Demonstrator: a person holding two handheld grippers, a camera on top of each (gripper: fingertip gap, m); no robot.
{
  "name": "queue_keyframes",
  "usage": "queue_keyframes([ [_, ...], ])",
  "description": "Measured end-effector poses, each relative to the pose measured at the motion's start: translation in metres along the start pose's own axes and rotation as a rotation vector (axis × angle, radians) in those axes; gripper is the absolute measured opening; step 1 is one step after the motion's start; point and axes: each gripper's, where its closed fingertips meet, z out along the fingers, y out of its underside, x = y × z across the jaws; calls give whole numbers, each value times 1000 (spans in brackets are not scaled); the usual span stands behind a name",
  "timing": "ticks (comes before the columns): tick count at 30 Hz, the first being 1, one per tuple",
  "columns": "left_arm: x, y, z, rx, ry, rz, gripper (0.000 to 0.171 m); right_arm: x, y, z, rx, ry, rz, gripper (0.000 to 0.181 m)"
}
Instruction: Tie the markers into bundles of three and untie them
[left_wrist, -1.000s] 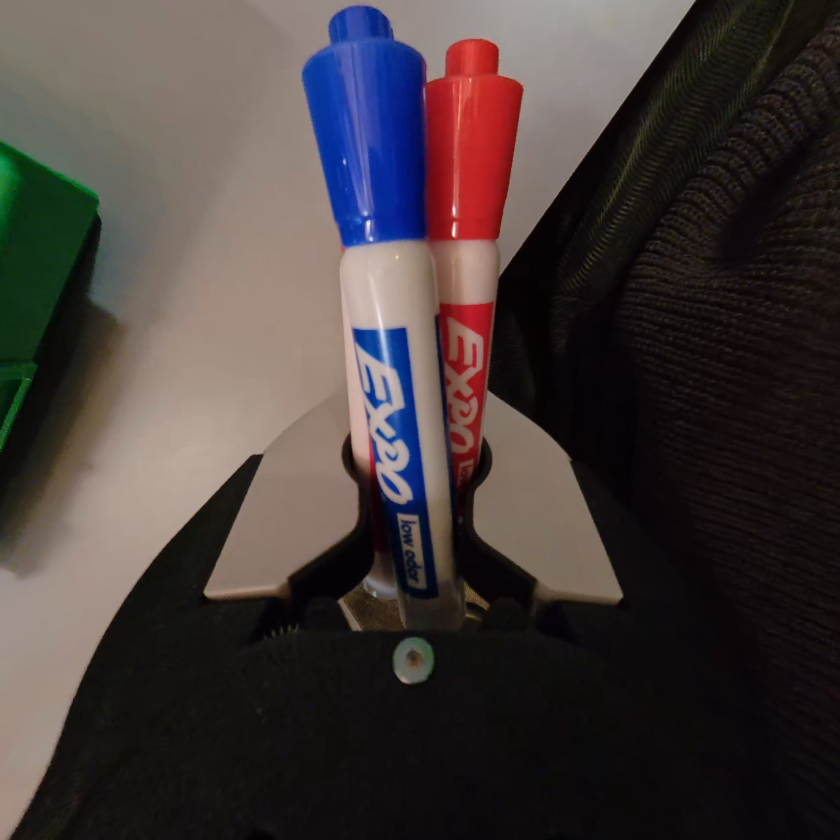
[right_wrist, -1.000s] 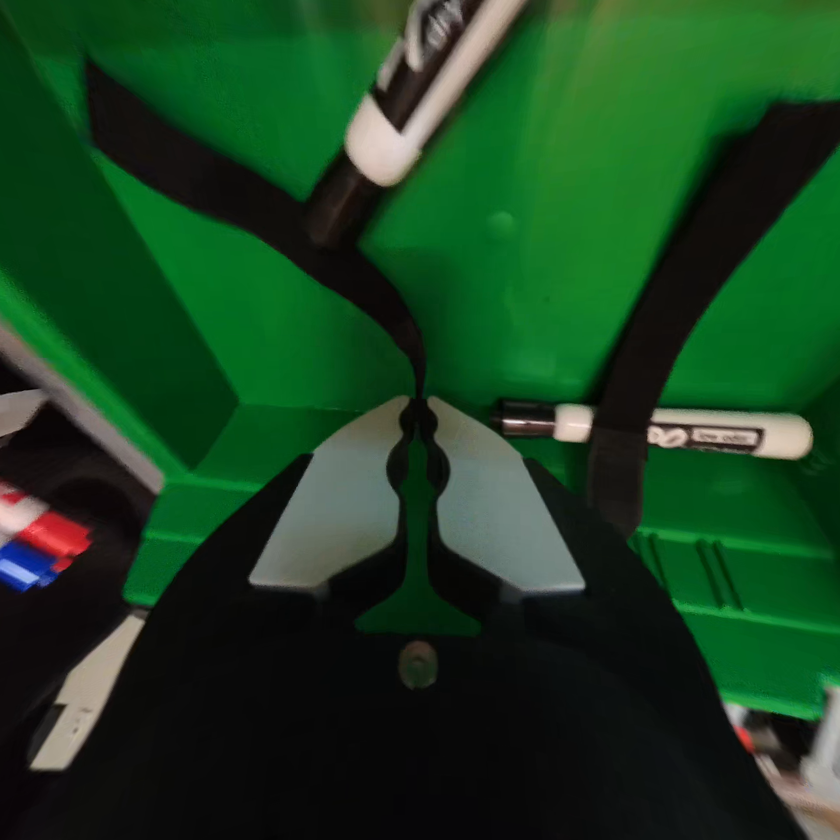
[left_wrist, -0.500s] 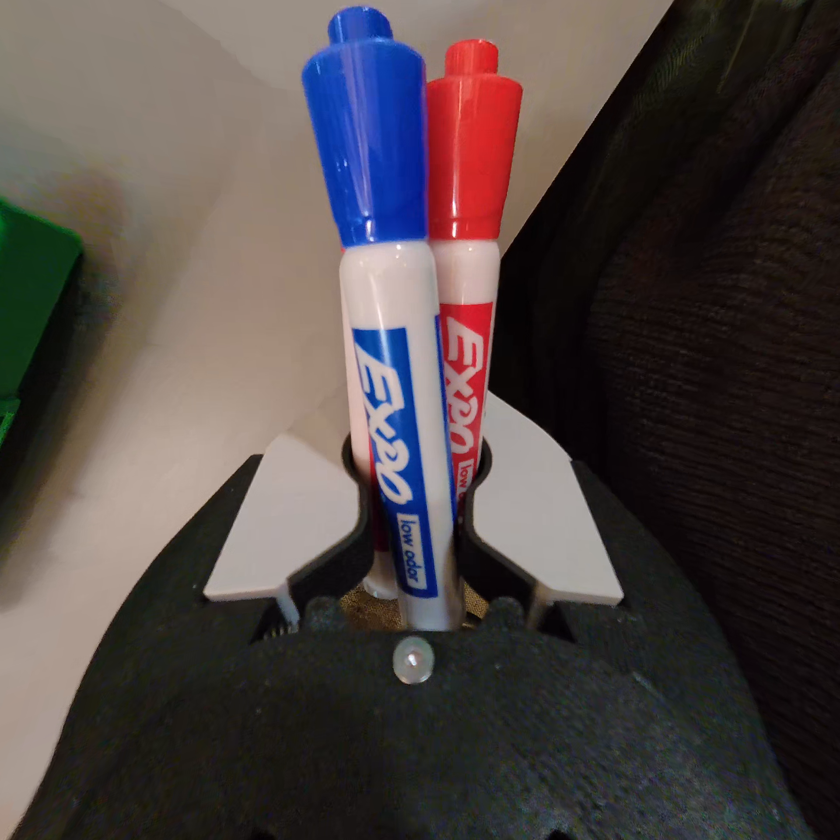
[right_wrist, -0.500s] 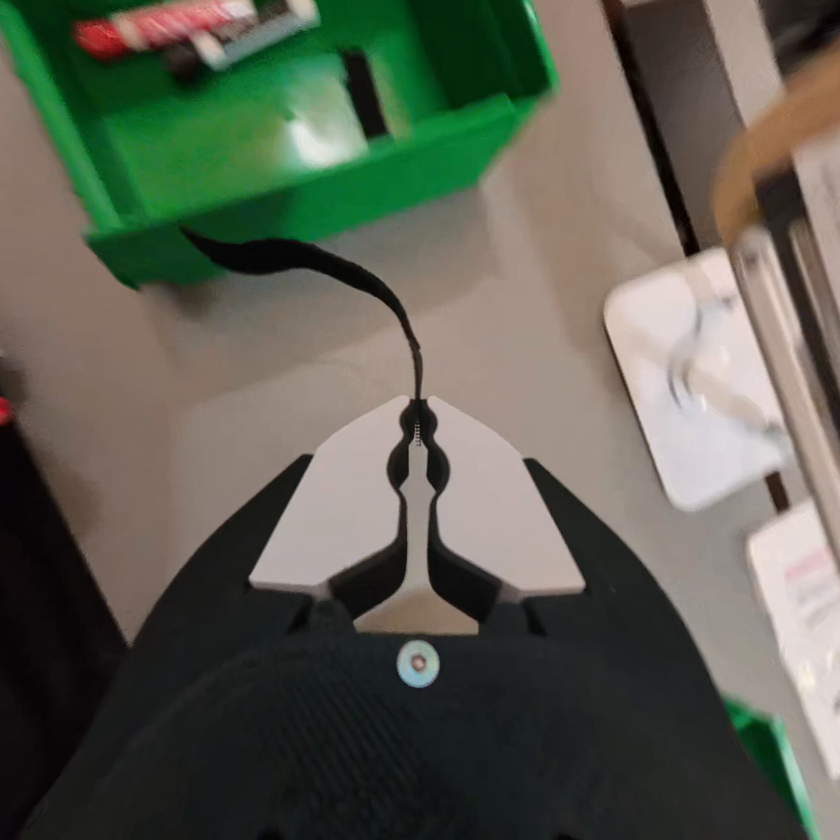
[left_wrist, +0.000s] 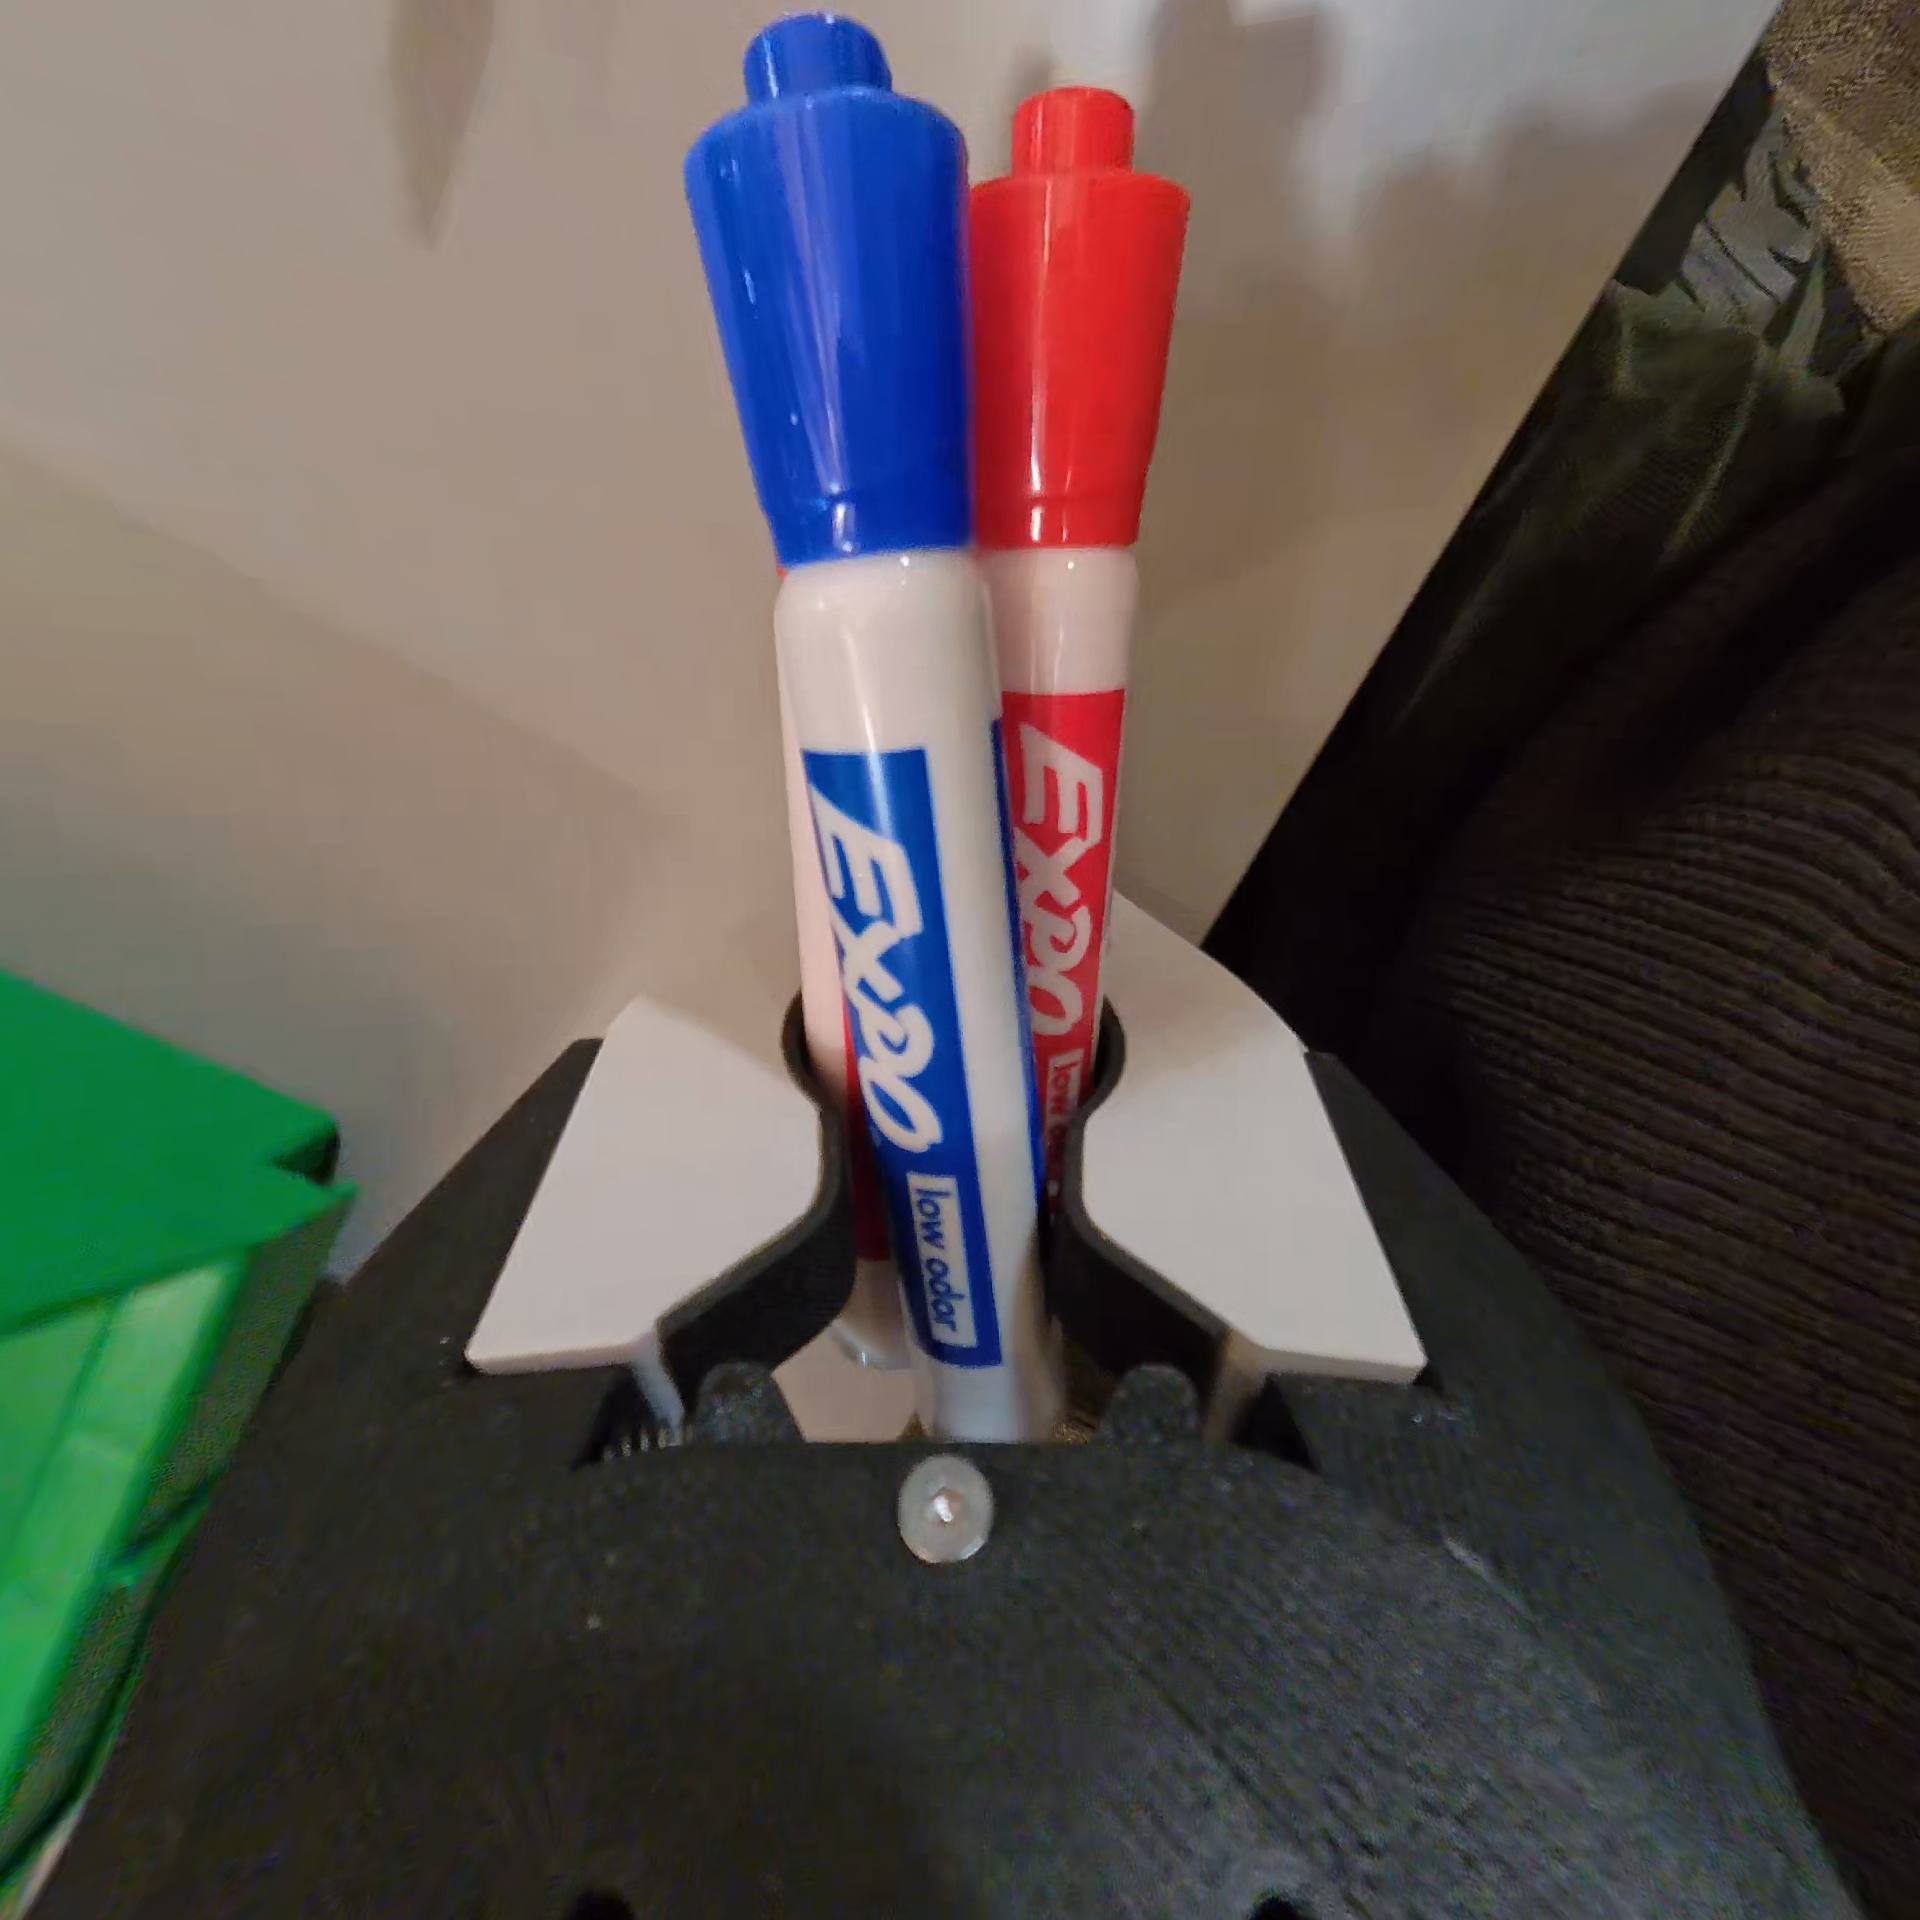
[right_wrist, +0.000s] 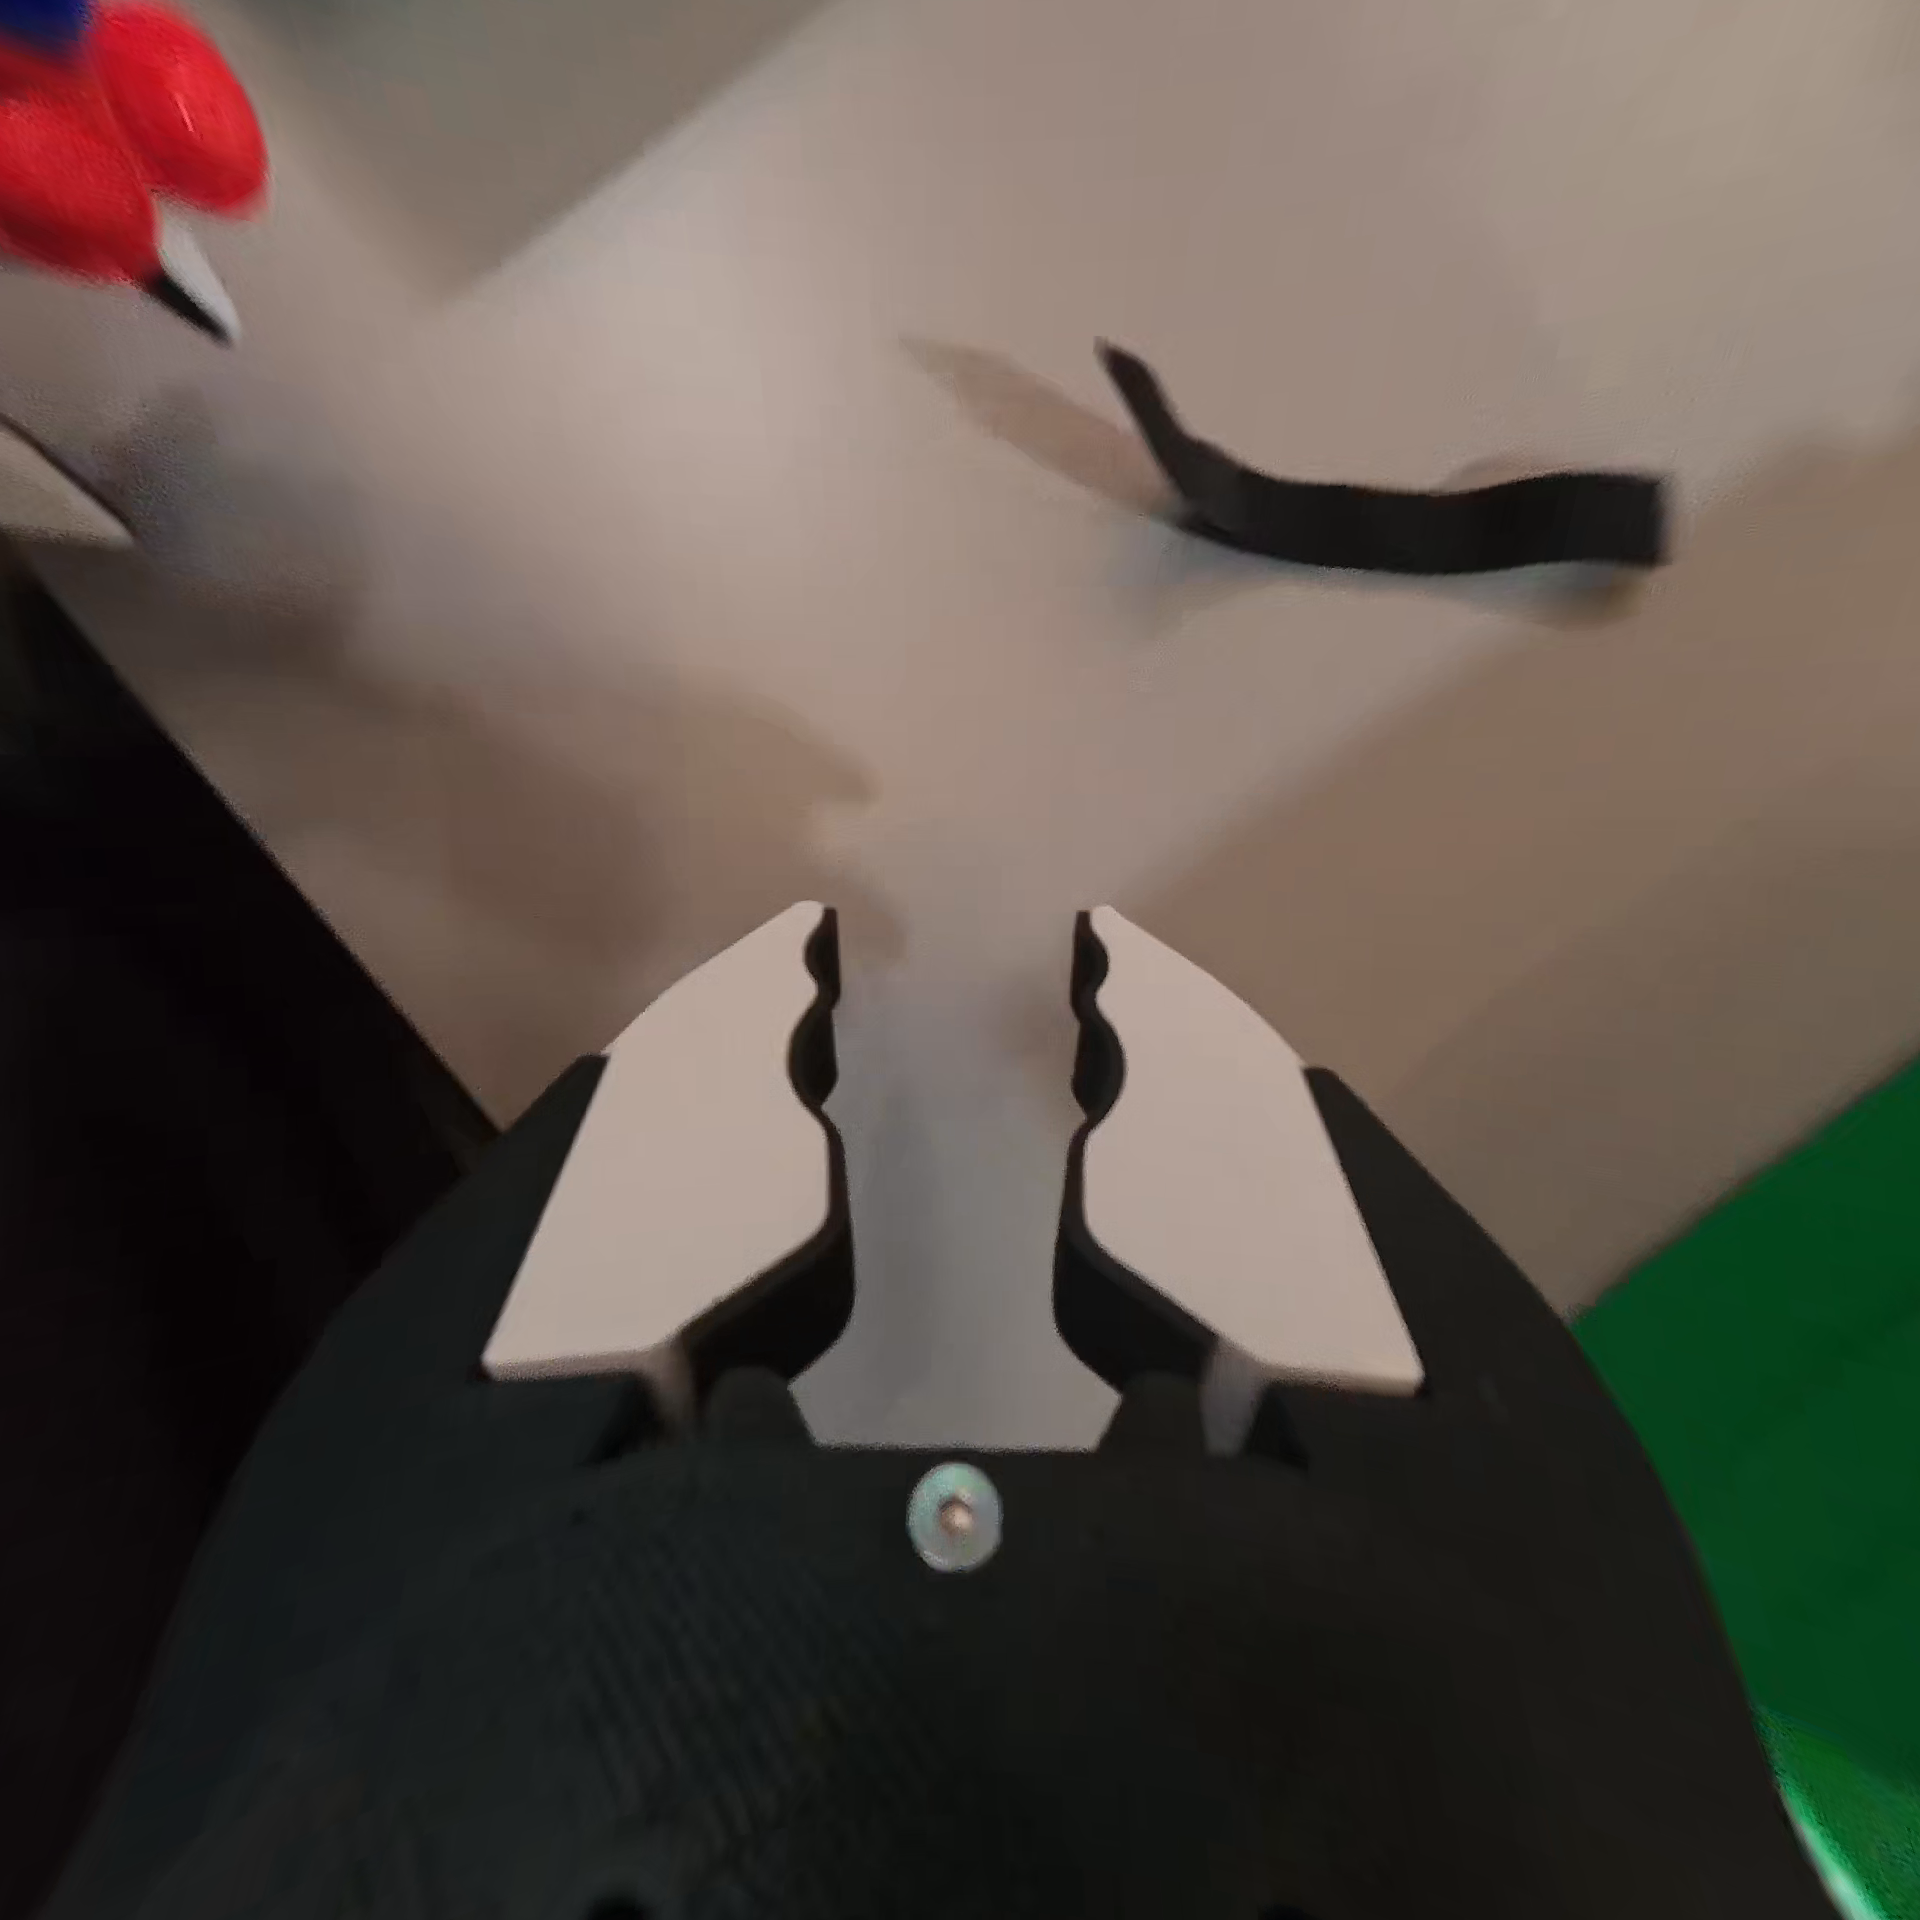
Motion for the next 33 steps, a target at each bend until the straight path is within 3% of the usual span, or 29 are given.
queue_keyframes([
  [3, -6, -18, 8, 11, 1, 17, 46, 25, -3, -24, 156, 8, 158, 43],
  [6, -15, -36, 11, 49, -2, 8, 45, 20, -7, -31, 289, -88, 301, 46],
  [11, -32, -57, 21, 121, -38, -22, 45, 15, 6, -9, 221, -9, 204, 51],
  [15, -34, -48, 28, 78, -56, 14, 45, 23, 7, 6, 173, 97, 107, 56],
  [20, -37, -22, 19, -11, -83, 57, 45, 31, -6, 24, 206, 100, 100, 55],
  [28, -36, -5, 10, 31, -41, -32, 45, 42, -70, 55, 332, 120, 13, 46],
  [33, -29, 10, 8, 28, -32, -58, 45, 55, -94, 92, 198, 230, -93, 52],
])
